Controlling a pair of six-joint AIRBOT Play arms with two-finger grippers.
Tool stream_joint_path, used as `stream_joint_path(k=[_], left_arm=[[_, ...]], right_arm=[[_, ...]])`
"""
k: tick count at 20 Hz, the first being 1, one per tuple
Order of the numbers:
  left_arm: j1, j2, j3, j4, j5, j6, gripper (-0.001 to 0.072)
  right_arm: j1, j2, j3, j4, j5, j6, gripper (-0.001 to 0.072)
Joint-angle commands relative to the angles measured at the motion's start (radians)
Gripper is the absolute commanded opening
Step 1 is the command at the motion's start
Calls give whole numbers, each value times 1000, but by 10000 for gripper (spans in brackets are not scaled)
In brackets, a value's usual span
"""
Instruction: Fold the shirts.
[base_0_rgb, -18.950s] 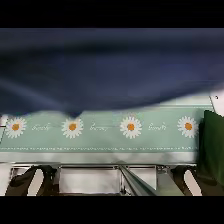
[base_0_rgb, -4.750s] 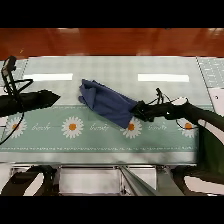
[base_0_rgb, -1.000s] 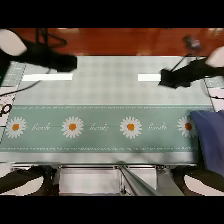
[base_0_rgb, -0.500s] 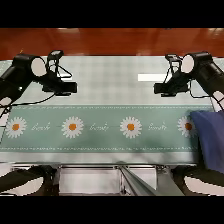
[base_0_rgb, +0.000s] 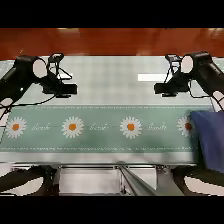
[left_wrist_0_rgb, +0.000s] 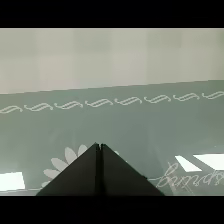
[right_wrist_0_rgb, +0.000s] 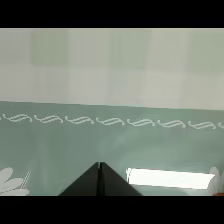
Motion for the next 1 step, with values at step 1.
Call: stream_joint_path(k=[1], left_arm=[[0, -1, 0, 0, -1, 0, 18]], right_arm=[[1, 0, 1, 0, 0, 1, 24]])
